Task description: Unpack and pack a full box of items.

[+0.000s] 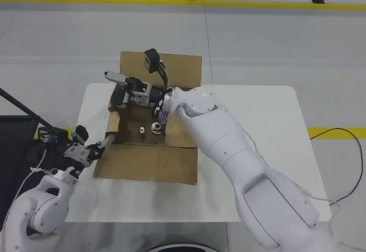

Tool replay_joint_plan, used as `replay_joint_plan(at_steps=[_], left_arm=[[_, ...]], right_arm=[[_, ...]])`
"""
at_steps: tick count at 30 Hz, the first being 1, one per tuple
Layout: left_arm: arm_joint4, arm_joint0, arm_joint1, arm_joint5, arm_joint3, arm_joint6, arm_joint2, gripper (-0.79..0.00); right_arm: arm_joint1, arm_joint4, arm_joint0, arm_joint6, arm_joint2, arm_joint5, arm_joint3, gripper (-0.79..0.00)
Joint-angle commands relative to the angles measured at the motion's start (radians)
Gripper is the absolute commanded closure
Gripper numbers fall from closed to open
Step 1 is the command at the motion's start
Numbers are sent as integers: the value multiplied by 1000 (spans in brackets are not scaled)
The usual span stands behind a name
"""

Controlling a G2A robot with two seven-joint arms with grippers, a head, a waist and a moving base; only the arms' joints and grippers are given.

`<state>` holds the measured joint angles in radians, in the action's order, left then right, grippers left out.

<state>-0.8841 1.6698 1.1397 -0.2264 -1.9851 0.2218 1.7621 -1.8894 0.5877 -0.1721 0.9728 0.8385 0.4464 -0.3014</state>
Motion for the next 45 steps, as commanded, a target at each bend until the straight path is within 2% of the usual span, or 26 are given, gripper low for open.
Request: replay_joint_plan(at_steps=[1,11,25,31,37,45], left_arm=[[6,-7,1,15,5,-3,-1,-785],[48,-9,3,53,20,-23,50,-785],[100,36,4,76,71,-25,158,-785],[91,42,5,71,109,-18,160,-785],[92,25,5,63,142,-4,150,-785],[74,9,5,45,160,-3,134,-785]], right_arm=[[-5,2,2,5,2,2,8,-785],[-14,13,11,40,27,35,36,-785],[14,-74,26,92,48,131,12,-785],[39,-102,15,173,66,191,-40,-785],[74,-189,0,104,80,192,-42,-785],[77,-191,-2,101,82,191,-43,-785]])
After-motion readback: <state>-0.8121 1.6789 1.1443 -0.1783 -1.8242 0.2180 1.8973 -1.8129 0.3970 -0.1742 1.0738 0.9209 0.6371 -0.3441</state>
